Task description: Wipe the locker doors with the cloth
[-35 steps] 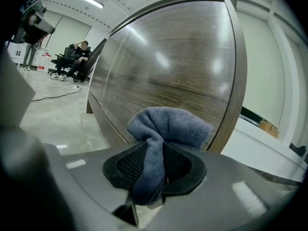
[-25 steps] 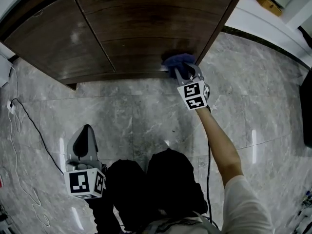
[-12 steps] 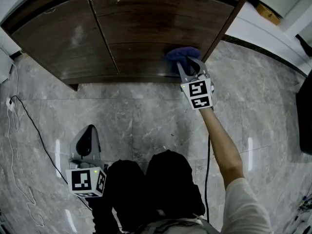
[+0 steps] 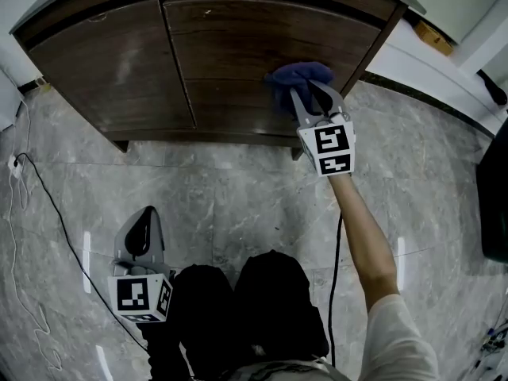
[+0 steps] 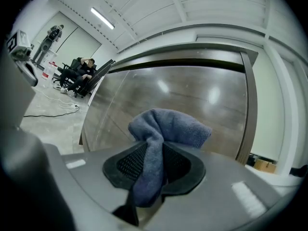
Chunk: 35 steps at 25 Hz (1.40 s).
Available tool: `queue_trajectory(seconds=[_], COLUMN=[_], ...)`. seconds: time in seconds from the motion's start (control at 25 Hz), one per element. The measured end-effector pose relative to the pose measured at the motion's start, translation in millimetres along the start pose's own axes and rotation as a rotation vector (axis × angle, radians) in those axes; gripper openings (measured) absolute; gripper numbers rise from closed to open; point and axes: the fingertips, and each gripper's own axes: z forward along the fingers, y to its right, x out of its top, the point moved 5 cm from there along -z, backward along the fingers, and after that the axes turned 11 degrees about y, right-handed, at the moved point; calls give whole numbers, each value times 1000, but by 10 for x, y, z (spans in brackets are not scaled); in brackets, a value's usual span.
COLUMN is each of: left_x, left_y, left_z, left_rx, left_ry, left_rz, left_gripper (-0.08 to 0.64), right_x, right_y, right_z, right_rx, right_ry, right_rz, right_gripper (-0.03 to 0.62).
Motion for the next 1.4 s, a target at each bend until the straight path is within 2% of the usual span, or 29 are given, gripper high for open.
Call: queue_trajectory(seconds=[0.6, 1.16, 1.4], left_x=[-44, -44, -50], left_y=[-23, -70, -77], left_z=[-33, -51, -60], left_rx=[3, 12, 13], left_ry=[10, 13, 16], left_rz=[-10, -17, -16], left_gripper=[0, 0, 0], right_x=[789, 1254, 1232], right_y=[235, 353, 310], right_z=[135, 234, 245], right_rx=[-27, -66, -79], right_ry=[139, 227, 255], right_rz=[-58, -35, -25], right_gripper=[104, 104, 106])
